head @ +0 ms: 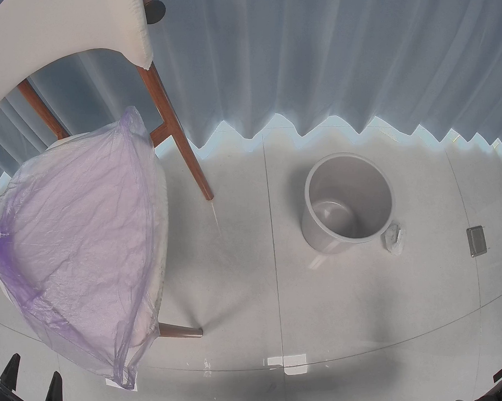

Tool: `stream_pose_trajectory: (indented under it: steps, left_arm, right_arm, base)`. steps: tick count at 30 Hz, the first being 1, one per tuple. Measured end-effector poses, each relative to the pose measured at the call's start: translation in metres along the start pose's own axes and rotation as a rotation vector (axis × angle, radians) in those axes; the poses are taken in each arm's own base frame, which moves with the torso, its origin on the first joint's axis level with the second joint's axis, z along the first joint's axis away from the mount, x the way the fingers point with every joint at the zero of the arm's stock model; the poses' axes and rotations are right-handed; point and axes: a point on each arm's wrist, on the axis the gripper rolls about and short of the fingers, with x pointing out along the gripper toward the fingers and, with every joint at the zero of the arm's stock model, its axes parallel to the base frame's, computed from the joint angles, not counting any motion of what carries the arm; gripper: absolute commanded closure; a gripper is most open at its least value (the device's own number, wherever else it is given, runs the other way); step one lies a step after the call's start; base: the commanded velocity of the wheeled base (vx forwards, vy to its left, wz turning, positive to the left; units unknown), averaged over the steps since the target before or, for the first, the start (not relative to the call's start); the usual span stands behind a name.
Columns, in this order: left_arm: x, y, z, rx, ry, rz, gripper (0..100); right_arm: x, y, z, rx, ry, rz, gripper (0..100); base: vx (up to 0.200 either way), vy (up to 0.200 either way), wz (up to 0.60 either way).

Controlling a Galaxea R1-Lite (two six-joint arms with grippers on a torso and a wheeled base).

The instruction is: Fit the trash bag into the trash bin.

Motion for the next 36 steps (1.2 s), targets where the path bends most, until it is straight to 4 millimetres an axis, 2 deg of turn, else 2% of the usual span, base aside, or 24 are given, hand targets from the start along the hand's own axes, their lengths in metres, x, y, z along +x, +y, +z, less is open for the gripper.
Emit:
stream_pose_trajectory:
  steps: [10,18,28,36]
  left_arm:
    - [0.000,0.000,0.003,0.009,-0.030,-0.006,0]
    - [-0.004,0.000,0.029,0.047,-0.284,0.006,0]
    - [-0.007,0.000,0.038,0.089,-0.371,0.007,0]
    - [-0.013,-0.001,0.073,0.085,-0.378,-0.095,0]
  right_arm:
    - [0.000,0.000,0.000,0.000,0.000,0.000,100]
    - [0.000,0.000,0.000,0.000,0.000,0.000,100]
    - [0.000,0.000,0.000,0.000,0.000,0.000,100]
    - [0.000,0.000,0.000,0.000,0.000,0.001,100]
  base:
    - [0.000,0.000,0.00]
    - [0.000,0.000,0.00]
    - [0.000,0.000,0.00]
    - [0.000,0.000,0.00]
